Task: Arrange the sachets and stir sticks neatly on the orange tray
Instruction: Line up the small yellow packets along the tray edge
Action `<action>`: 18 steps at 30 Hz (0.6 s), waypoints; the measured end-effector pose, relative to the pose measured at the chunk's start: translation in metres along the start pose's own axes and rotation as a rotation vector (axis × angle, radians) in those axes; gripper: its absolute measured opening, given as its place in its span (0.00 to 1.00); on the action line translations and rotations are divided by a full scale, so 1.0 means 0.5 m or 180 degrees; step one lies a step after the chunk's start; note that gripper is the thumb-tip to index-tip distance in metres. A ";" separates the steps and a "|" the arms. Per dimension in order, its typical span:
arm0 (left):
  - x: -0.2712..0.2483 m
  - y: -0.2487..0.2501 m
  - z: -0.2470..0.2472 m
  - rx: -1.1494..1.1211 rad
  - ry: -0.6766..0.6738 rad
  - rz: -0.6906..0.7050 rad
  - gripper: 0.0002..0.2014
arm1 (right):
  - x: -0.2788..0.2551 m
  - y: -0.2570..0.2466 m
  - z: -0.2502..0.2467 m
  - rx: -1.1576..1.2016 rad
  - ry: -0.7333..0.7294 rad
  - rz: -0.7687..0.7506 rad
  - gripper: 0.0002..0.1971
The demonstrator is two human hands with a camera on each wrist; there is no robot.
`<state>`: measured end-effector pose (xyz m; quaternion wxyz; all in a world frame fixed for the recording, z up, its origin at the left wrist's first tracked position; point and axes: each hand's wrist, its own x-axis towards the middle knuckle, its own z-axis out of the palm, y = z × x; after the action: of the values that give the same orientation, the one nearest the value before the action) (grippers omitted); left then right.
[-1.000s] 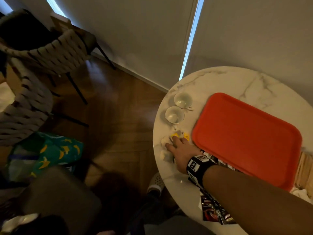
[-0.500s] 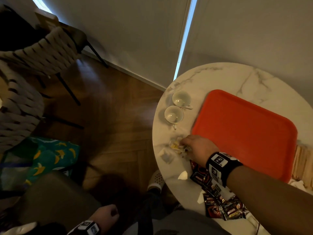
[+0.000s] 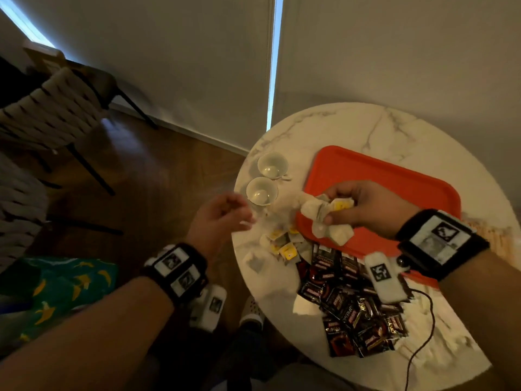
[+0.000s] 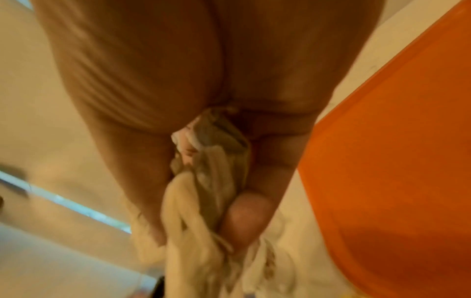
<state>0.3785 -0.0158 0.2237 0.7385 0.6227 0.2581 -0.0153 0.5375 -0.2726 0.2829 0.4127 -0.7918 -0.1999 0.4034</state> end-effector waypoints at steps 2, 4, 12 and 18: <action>0.053 0.071 0.087 -0.0462 -0.0585 0.0094 0.14 | -0.008 -0.006 -0.029 0.0443 -0.0056 -0.0154 0.15; 0.094 0.118 0.184 -0.0538 -0.1089 -0.0009 0.21 | -0.008 0.003 -0.061 0.0853 -0.0025 -0.0279 0.16; 0.170 0.010 0.436 -0.0737 -0.1925 -0.0531 0.17 | 0.007 0.138 -0.149 0.0817 0.0744 -0.0360 0.15; 0.205 -0.113 0.481 -0.0690 -0.1549 -0.0404 0.15 | 0.034 0.271 -0.101 0.0064 0.1346 -0.0405 0.19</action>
<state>0.5351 -0.2209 0.1528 0.8387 0.5006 0.1118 -0.1830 0.5859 -0.3648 0.1814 0.4780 -0.8404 -0.1545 0.2034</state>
